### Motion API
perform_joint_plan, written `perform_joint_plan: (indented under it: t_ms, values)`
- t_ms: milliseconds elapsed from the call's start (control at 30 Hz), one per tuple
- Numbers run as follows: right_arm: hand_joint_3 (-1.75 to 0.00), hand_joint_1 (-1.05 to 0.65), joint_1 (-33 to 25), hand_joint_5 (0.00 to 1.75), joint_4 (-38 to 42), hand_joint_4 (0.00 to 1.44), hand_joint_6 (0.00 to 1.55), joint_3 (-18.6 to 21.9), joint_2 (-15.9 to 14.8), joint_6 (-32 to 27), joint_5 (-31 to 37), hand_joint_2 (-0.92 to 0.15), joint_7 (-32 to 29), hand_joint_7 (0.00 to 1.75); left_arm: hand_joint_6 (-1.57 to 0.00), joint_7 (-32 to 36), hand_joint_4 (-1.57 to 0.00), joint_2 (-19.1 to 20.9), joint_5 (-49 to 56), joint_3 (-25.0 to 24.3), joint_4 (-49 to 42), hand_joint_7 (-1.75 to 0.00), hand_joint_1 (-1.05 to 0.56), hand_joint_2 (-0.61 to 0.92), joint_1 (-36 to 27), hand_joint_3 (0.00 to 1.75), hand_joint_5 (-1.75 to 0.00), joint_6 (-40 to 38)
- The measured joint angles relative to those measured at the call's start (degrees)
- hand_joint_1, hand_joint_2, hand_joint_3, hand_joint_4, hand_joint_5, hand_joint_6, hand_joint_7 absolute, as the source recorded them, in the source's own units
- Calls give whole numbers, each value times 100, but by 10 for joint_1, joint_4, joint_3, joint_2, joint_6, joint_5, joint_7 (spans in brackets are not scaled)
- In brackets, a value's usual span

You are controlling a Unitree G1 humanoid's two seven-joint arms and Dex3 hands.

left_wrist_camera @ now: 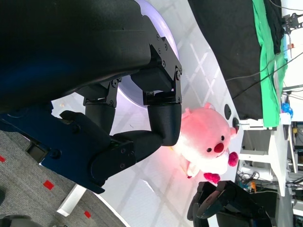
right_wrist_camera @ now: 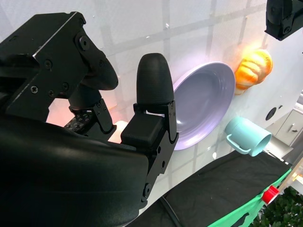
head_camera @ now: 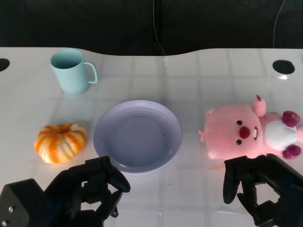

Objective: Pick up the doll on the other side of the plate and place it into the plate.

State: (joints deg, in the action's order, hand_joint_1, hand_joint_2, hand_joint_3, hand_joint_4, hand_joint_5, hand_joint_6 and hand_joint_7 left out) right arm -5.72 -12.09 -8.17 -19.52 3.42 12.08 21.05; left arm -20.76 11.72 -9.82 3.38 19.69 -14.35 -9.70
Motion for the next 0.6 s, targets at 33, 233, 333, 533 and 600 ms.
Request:
perform_joint_plan:
  t_ms: [33, 233, 333, 533, 600]
  values:
    - [-144, 11, 0, 173, 0, 85, 83, 0, 0, 0, 0, -33, 0, 140, -71, 0, -60, 0, 0, 0, 0, -133, -34, 61, 0, 98, -174, 0]
    - [-144, 11, 0, 173, -3, 84, 83, 0, 0, -2, 0, -33, 1, 140, -72, 0, -60, 0, 0, 0, 0, -133, -34, 62, 2, 98, -174, 0]
    - [-143, 11, 1, 173, -3, 84, 82, 0, 0, -4, 0, -33, 1, 140, -71, 0, -61, 0, 1, 1, 0, -134, -34, 62, 2, 98, -174, 0]
    - [-143, 13, 4, 173, -3, 84, 82, 0, 0, -4, 2, -33, 1, 140, -70, 0, -61, 0, 1, 3, 0, -133, -33, 64, 3, 93, -172, 0]
    - [-144, 13, 4, 172, 0, 85, 83, 0, 0, 1, 4, -33, 1, 140, -70, 0, -60, 0, 1, 3, 0, -133, -33, 64, 3, 93, -172, 0]
